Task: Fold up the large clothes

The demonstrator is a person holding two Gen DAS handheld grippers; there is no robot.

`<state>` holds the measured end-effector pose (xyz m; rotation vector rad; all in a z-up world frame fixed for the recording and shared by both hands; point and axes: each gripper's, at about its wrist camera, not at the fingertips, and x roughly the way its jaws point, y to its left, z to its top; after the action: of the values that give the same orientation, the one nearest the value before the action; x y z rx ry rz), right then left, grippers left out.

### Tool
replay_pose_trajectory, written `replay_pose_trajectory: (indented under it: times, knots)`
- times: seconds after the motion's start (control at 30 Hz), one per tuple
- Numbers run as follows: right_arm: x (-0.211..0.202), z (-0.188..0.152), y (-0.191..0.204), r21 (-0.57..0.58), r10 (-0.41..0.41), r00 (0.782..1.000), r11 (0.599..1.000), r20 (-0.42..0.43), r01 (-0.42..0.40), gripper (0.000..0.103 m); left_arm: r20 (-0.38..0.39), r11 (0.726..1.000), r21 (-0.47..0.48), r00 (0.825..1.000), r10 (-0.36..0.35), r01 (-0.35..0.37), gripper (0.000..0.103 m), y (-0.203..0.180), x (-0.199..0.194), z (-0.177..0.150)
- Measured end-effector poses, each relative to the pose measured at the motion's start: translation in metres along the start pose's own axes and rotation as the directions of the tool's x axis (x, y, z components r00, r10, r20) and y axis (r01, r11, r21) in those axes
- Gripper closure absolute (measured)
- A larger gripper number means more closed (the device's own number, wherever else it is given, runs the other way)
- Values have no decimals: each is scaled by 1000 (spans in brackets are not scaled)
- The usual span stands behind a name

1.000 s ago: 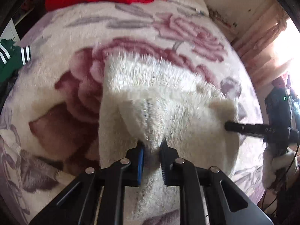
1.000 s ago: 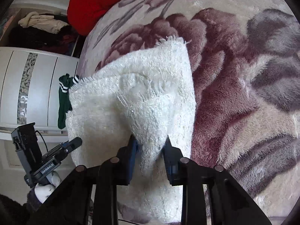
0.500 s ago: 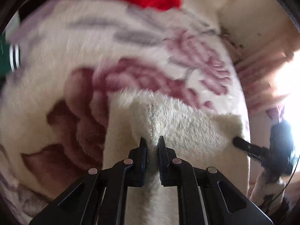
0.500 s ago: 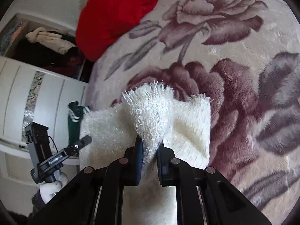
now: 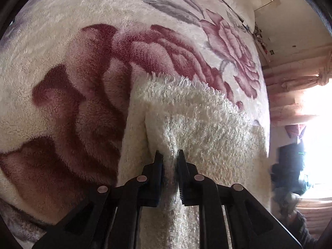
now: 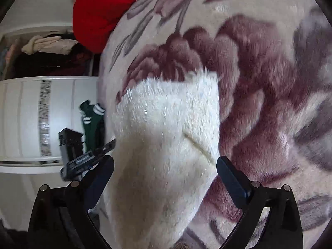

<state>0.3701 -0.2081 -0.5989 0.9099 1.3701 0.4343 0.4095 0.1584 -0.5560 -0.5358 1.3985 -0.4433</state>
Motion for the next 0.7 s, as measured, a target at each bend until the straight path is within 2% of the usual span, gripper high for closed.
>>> replay_pose_trajectory:
  times: [0.07,0.13,0.2,0.23,0.27,0.3,0.33,0.4,0.43,0.53,0.57,0.6,0.7]
  knots:
    - [21,-3,-18,50,81,994,996,-77,-78,2,6,999,-25,999,-43,43,85,2,-5,-1]
    - [49,-4,-30,88,181,973,982,-146,-169,1,16,993,-63,995,-103,103,80,5,-11,-5]
    - [75,1,-32,72,186,965,982,-188,-175,0,49,980,-102,985,-166,171,68,8,-22,-11]
    - [82,4,-31,60,185,962,982,-200,-176,0,78,976,-113,981,-180,188,57,9,-29,-15]
    - [84,7,-32,68,185,961,982,-204,-175,0,102,971,-120,976,-194,205,52,10,-35,-18]
    - [83,8,-32,86,198,961,979,-191,-185,0,129,966,-128,970,-207,223,52,11,-42,-23]
    - [81,7,-31,89,204,965,978,-167,-191,0,151,966,-135,968,-201,222,52,11,-48,-28]
    - [75,-4,-27,81,175,977,983,-118,-166,20,205,967,-138,961,-185,216,52,11,-63,-41]
    - [71,-12,-25,88,154,984,985,-86,-146,42,221,968,-146,960,-171,205,52,12,-68,-47]
    - [47,-39,-27,189,129,988,971,85,-144,59,268,977,-159,958,-99,145,52,13,-85,-70]
    - [35,-56,-32,250,137,975,952,175,-179,65,280,979,-165,957,-71,121,52,13,-90,-78]
    - [26,-72,-39,309,154,957,924,244,-227,67,289,980,-169,956,-55,107,52,14,-95,-89]
    - [4,-145,-66,471,144,889,805,436,-361,74,266,983,-167,964,-27,74,52,15,-95,-109]
